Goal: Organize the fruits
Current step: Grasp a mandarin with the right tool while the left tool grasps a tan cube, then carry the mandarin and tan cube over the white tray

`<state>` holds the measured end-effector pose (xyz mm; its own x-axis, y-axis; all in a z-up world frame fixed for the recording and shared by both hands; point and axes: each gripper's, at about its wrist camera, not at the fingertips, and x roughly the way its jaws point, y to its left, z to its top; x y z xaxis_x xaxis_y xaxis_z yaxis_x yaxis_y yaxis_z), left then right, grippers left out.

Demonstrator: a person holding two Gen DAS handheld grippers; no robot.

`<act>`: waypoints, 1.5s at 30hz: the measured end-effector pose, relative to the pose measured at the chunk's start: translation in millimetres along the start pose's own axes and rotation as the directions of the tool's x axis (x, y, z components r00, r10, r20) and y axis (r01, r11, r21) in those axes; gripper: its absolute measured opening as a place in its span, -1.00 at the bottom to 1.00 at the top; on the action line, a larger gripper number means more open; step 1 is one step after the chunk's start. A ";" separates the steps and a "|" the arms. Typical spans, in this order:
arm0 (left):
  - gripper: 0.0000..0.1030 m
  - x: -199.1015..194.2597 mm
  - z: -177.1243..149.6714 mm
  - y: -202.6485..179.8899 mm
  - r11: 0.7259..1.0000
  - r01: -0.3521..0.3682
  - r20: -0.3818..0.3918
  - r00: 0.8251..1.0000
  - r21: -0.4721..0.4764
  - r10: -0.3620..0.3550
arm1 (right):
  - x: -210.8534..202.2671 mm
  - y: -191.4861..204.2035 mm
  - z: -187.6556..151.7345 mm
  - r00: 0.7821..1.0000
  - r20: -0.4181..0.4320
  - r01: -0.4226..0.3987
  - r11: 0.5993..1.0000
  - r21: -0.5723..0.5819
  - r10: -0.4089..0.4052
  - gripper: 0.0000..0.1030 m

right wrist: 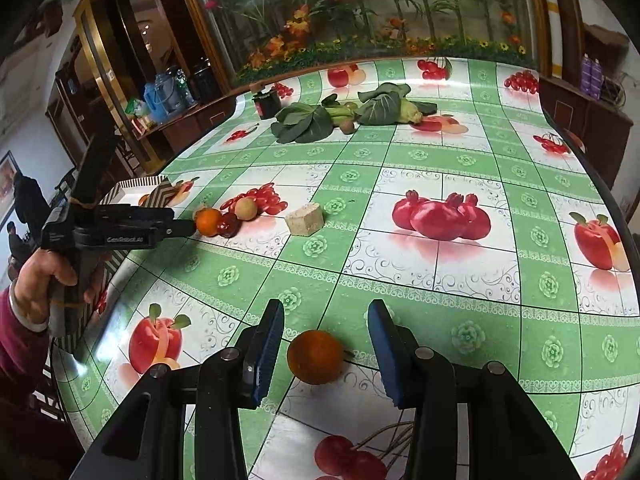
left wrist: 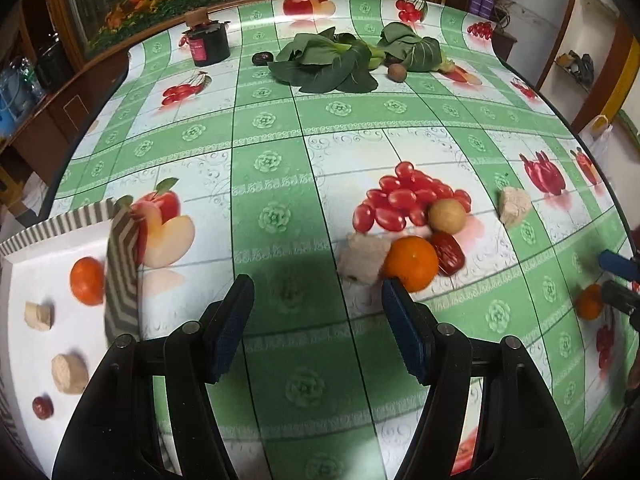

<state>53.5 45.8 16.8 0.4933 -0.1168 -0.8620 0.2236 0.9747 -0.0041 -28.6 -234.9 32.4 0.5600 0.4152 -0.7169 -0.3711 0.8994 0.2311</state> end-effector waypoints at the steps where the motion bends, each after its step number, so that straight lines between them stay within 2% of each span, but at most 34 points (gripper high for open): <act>1: 0.30 0.7 1.8 -0.4 1.000 0.005 0.001 1.000 0.000 -0.005 | 0.6 0.0 -0.2 1.000 -0.002 -0.001 1.000 -0.002 0.001 -0.17; 9: 0.29 9.7 6.8 -16.4 0.998 0.006 -0.004 1.000 0.062 -0.006 | -0.5 -7.0 -4.7 1.000 -0.011 0.017 1.000 0.003 -0.017 -0.17; 14: 0.18 11.3 6.8 -17.4 0.998 0.015 0.003 1.000 0.056 -0.015 | -7.0 -3.8 -13.0 1.000 -0.013 0.005 1.000 -0.021 -0.005 -0.17; 21: 0.18 11.9 7.3 -18.1 0.999 0.012 0.004 1.000 0.046 -0.013 | -6.1 1.5 -17.7 1.000 -0.025 -0.018 0.999 -0.028 0.017 -0.17; 25: 0.18 12.2 7.1 -17.7 0.999 0.012 0.004 1.000 0.046 -0.012 | -12.6 12.4 -20.4 0.997 -0.026 -0.073 0.995 -0.074 0.071 -0.17; 28: 0.18 12.3 7.2 -18.1 0.999 0.013 0.006 1.000 0.049 -0.013 | -0.3 15.4 -24.9 0.998 -0.066 0.006 0.993 -0.120 -0.014 -0.16; 30: 0.17 12.5 7.2 -18.4 0.998 0.012 0.012 1.000 0.056 -0.013 | 5.6 13.0 -27.1 0.997 -0.074 -0.002 0.994 -0.106 -0.005 -0.16; 33: -0.25 11.8 7.9 -18.0 0.999 0.016 0.029 0.999 0.052 -0.018 | 7.5 3.8 -26.3 0.998 -0.025 -0.051 0.998 -0.038 0.050 -0.19; 34: -0.47 11.5 8.3 -17.5 0.999 0.016 0.034 0.999 0.048 -0.018 | 9.4 2.1 -25.6 0.998 -0.022 -0.065 0.998 -0.019 0.064 -0.27; 35: -0.58 11.3 8.7 -17.4 0.999 0.016 0.036 0.999 0.045 -0.018 | 12.5 0.8 -23.5 0.998 -0.026 -0.063 0.998 -0.009 0.063 -0.35; 40: -0.60 7.4 4.2 -16.2 0.999 0.017 0.040 0.999 0.030 -0.019 | 13.7 1.8 -12.4 0.998 0.016 -0.069 0.998 -0.015 0.069 -0.41; 45: -0.61 -14.2 -4.9 -10.9 1.000 0.024 0.060 0.998 0.016 -0.025 | 17.3 14.0 -11.5 0.996 -0.003 -0.088 0.995 -0.036 0.088 -0.42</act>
<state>39.9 37.8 26.6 0.5370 -0.1523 -0.8297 0.2485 0.9685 -0.0170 -32.6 -216.8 15.7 0.5231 0.4923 -0.6957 -0.4457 0.8538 0.2691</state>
